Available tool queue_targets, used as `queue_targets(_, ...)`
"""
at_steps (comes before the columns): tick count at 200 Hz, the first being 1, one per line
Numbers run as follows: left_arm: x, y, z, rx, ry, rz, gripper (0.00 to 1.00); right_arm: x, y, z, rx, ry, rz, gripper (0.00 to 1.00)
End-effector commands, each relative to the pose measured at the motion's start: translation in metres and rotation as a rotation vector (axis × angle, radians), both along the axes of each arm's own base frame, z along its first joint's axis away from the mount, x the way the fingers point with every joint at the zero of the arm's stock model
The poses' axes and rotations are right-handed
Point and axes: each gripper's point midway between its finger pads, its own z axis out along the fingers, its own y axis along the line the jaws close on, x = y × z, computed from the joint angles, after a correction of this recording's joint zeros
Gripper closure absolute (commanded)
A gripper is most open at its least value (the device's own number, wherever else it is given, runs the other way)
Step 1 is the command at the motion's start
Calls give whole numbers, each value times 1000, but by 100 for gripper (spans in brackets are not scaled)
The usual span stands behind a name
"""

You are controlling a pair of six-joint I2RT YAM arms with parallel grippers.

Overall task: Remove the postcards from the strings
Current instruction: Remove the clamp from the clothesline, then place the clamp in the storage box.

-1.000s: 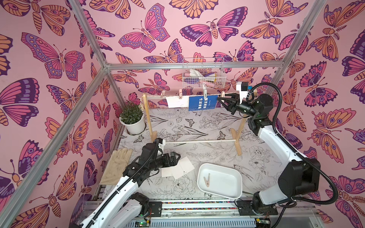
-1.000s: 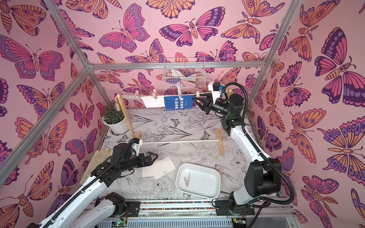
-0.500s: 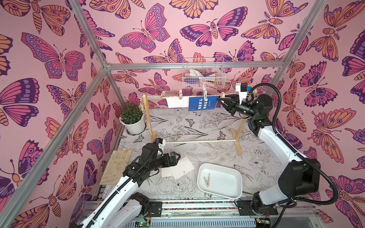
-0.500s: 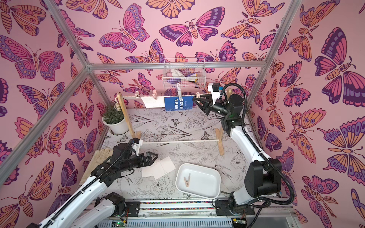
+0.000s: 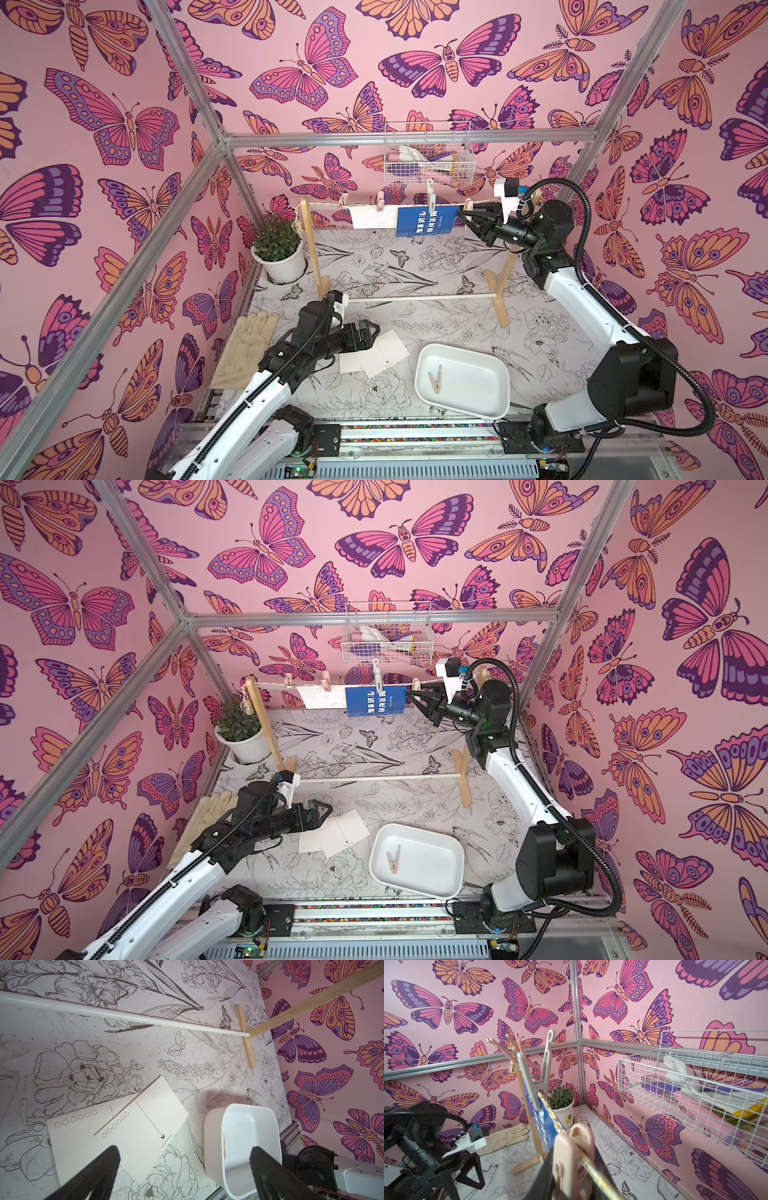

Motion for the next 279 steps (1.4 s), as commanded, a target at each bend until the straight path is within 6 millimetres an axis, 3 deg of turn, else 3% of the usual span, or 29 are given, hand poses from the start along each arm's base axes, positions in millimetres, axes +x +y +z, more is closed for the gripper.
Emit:
queue_targets(1,1,0,8,-6,-29,-8,0,-11,1,5,-25,-41,8,90)
queue_targets(94,1,0,8,-12,-30,-6,0,-15,-3,0,-47,-27,-19,97)
queue_targets(135,10,-10,35,-25,-146,-72,0,-33,-14,-19,-56,87,-108,93)
queue_targets(171,36,-17,91,-67,-404,-70,0,-83,1,-64,-111,275,-80,92)
queue_targets(203,52,-29,137,-140,-620,-93,0,-158,35,-116,-328,403,47,91)
queue_targets(231,57,-45,161,-135,-734,-193,0,-217,35,-159,-467,506,100,90)
queue_targets(250,62,-50,171,-121,-790,-217,1,-239,22,-184,-521,556,79,89)
queue_targets(279,67,-55,181,-111,-859,-243,4,-244,6,-215,-571,614,8,87)
